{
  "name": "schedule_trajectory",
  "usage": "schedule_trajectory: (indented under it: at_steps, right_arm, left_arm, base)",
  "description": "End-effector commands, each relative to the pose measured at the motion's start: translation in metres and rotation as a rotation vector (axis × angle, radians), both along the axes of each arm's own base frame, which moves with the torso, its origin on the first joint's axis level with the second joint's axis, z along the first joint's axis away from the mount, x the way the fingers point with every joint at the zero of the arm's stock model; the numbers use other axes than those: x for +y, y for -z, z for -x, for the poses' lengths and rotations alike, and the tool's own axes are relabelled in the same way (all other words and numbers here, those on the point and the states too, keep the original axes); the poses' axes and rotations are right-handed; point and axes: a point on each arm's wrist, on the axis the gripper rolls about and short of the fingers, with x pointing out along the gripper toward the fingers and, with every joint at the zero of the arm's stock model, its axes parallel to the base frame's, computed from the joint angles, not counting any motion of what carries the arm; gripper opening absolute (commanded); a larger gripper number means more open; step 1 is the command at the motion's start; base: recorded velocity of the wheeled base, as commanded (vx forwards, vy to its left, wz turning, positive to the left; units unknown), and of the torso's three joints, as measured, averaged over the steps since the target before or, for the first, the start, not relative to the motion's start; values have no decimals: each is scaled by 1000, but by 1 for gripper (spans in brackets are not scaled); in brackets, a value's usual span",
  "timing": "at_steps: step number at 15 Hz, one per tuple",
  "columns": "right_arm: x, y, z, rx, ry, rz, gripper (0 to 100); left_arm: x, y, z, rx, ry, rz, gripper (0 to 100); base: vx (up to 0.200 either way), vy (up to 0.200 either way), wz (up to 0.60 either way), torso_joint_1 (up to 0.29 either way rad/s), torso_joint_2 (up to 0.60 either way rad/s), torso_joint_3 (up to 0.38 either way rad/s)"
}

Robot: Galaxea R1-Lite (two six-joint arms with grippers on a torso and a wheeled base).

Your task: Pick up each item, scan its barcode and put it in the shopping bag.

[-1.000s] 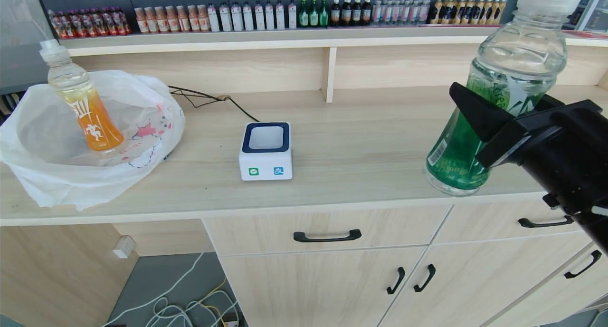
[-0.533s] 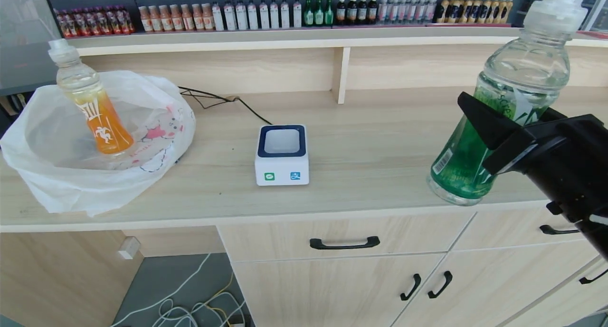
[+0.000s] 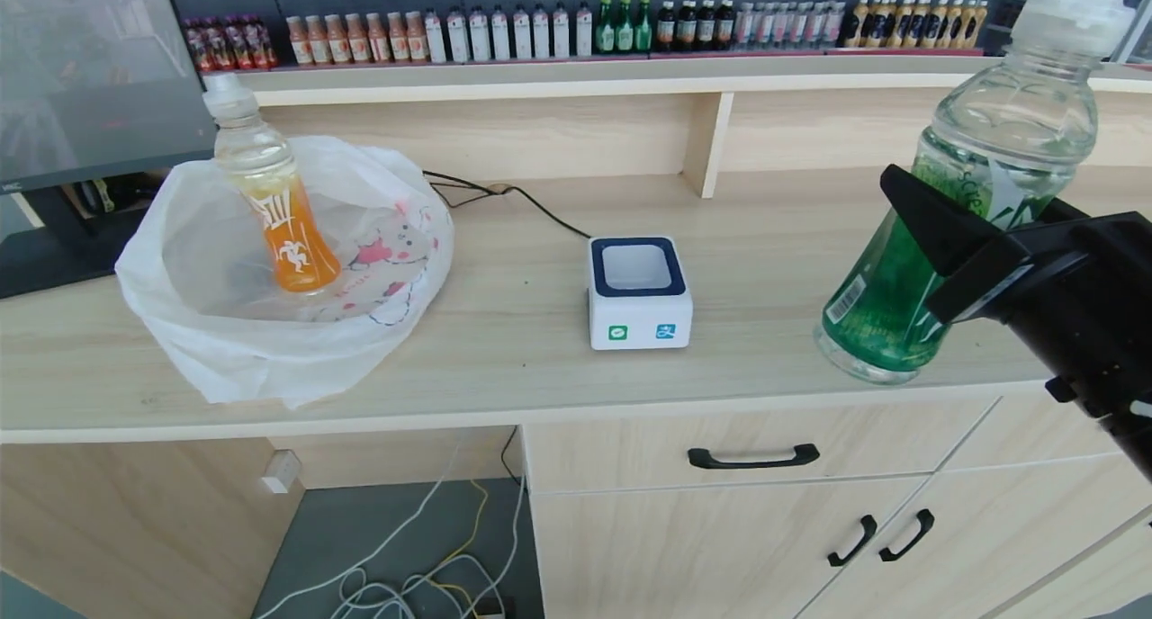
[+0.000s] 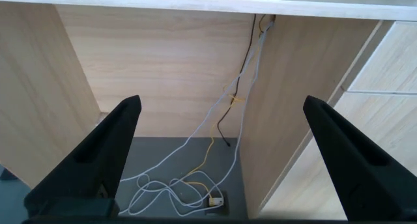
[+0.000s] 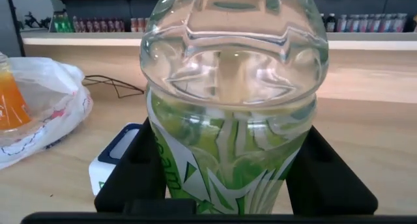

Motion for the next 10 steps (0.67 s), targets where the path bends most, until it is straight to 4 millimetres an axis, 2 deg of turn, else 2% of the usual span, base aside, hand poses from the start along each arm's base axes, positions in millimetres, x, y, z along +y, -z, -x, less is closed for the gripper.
schedule_trajectory:
  at_steps: [1,5,10]
  right_arm:
    - [0,-2,0,-8,10,4,0]
    - [-1,-9,0,-58,59,89,0]
    - [4,-34,-4,-114,80,113,0]
  left_arm:
    - [0,0,0,1,1,0,100]
    - [0,0,0,0,2,-1,100]
    - [0,0,0,0,2,-6,100]
  base:
    - [0,200,0,-7,2,-2]
    - [0,200,0,1,5,2]
    - [0,0,0,0,0,0]
